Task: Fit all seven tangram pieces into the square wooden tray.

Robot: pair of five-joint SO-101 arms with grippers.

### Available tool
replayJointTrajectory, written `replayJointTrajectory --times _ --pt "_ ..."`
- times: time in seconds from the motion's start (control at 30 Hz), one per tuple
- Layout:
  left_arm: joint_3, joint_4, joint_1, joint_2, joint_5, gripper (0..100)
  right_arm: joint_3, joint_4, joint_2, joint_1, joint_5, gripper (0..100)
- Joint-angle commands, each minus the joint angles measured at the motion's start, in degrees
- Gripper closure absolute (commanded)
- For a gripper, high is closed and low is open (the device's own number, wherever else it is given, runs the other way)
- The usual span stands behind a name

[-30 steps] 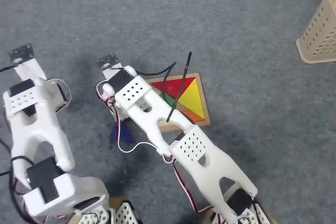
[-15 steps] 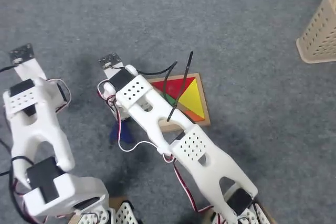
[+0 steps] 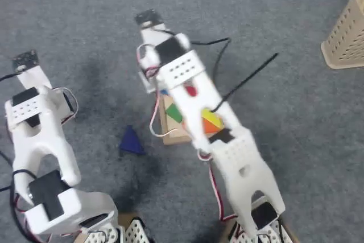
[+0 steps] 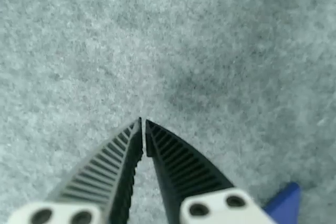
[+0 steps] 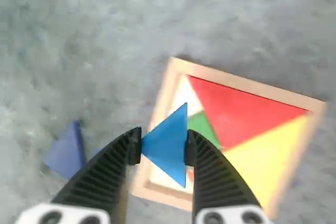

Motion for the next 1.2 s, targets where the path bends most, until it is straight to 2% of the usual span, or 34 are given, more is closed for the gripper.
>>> replayJointTrajectory --times 0.0,0.07,0.27,0.37,0.5,0.6,0.67,0.8,0.97,1.03,1.17 --pt "-0.2 -1.1 0.0 -3.3 0.3 99 6.4 2.3 -10.9 2.4 7.8 98.9" --pt "0.0 -1.1 -0.2 -3.3 -0.4 99 9.4 2.3 -11.6 2.4 17.4 98.9" --pt "6.1 -7.1 -0.9 -3.3 -3.0 99 13.5 1.9 -7.8 2.2 55.9 98.9" --pt "9.1 -10.2 -0.9 -3.3 -5.4 99 13.5 -1.9 -5.9 2.6 73.1 98.9" --pt "13.2 -16.0 -0.8 -3.3 -6.2 99 13.7 -6.4 -3.7 3.6 88.5 98.7" --pt "13.7 -16.2 -0.8 -3.4 -6.2 99 13.6 -7.0 -1.6 3.5 97.4 98.7" --pt "13.7 -16.2 -0.7 -3.3 -6.2 99 13.5 -7.8 -0.5 2.9 100.9 98.6" --pt "13.8 -16.3 -0.5 -3.3 -6.2 99 13.5 -10.6 1.3 0.9 101.1 98.3" --pt "13.8 -16.3 -0.5 -3.3 -6.2 99 13.5 -10.7 1.5 0.8 92.8 86.1" --pt "13.8 -16.3 -0.5 -3.3 -6.9 99 13.5 -10.3 1.5 1.6 92.5 80.3" --pt "13.8 -16.3 -0.5 -3.3 -6.9 99 13.5 -10.2 1.6 2.9 92.6 79.8"
